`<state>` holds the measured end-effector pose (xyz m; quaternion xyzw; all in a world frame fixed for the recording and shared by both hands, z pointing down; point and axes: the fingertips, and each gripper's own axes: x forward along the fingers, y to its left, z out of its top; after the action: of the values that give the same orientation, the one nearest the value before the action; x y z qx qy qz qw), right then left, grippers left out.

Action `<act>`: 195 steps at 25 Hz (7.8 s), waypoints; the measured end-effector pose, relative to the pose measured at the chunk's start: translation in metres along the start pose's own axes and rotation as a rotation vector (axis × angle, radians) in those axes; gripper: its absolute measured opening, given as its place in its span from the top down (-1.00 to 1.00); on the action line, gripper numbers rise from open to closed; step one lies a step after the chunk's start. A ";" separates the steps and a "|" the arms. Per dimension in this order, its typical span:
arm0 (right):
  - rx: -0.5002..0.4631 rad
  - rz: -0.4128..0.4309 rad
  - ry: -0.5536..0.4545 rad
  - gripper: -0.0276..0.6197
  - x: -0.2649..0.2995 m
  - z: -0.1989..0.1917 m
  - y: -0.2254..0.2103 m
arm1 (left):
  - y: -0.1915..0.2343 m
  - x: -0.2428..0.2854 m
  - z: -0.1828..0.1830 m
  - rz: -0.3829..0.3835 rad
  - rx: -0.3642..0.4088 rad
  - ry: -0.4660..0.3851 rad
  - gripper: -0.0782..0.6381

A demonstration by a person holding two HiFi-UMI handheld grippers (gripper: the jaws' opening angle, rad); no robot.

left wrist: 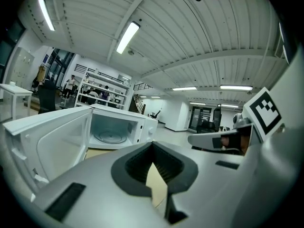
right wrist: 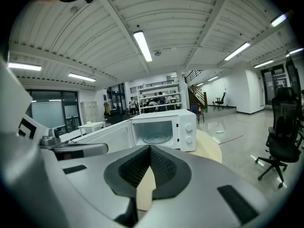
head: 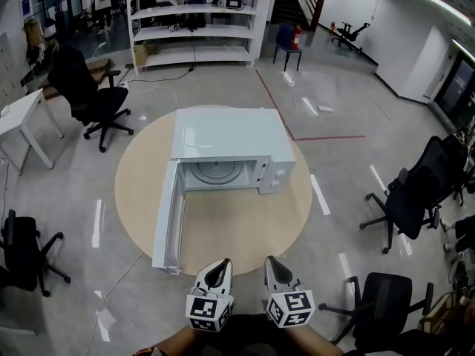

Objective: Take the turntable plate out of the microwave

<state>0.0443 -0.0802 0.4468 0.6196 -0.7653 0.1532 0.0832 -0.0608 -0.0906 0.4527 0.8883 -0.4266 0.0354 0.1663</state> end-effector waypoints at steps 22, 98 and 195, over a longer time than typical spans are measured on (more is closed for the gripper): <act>0.003 0.163 0.029 0.87 0.094 0.021 -0.033 | 0.040 0.068 0.012 0.164 -0.005 0.021 0.65; -0.068 0.110 0.076 0.87 0.238 0.061 -0.035 | 0.156 0.165 0.058 0.155 -0.131 -0.065 0.65; 0.131 0.429 0.437 0.86 0.438 -0.057 -0.066 | 0.316 0.344 -0.063 0.434 -1.042 0.055 0.58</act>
<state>0.0096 -0.4770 0.6482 0.4003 -0.8310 0.3459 0.1716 -0.0808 -0.5102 0.6661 0.5794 -0.5562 -0.1231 0.5829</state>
